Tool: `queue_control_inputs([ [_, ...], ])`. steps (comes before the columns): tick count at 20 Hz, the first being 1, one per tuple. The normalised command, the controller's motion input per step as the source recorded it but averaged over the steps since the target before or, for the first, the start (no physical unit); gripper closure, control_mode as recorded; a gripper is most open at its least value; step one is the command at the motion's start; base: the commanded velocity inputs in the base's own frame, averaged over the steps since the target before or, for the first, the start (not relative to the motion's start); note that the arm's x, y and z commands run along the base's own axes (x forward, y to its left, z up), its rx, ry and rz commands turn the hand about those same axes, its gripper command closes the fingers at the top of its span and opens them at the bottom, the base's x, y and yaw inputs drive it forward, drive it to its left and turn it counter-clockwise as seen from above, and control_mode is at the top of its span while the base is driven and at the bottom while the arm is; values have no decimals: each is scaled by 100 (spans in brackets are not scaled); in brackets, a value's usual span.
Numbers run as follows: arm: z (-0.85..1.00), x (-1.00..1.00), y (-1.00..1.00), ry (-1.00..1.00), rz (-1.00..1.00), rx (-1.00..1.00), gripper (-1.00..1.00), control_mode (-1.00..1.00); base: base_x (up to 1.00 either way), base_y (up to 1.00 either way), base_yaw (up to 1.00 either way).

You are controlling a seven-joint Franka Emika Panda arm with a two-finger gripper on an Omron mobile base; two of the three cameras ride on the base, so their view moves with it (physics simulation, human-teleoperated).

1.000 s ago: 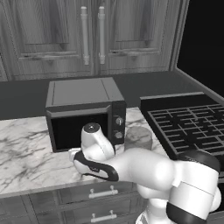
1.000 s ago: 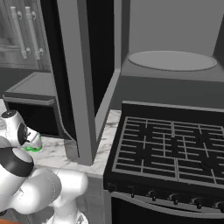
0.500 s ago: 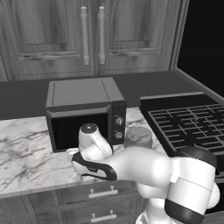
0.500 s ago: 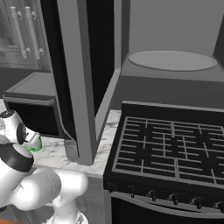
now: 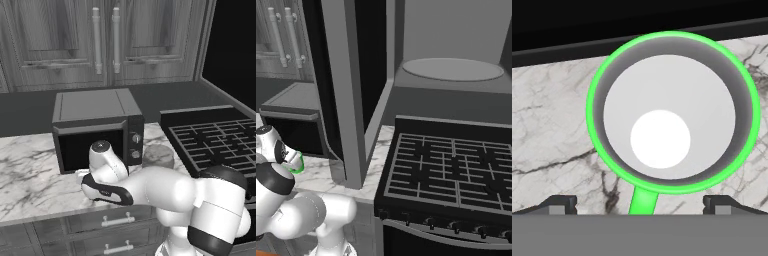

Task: Pick the mug from the counter and place it inside the microwave. Then close the microwave.

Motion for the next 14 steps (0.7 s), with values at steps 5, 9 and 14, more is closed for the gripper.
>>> queue_control_inputs([
  [5, 0, 0, 0, 0, 0, 0, 100, -100, 0, 0, 0],
  [9, 0, 0, 0, 0, 0, 0, 100, -100, 0, 0, 0],
  [14, 0, 0, 0, 0, 0, 0, 100, -100, 0, 0, 0],
])
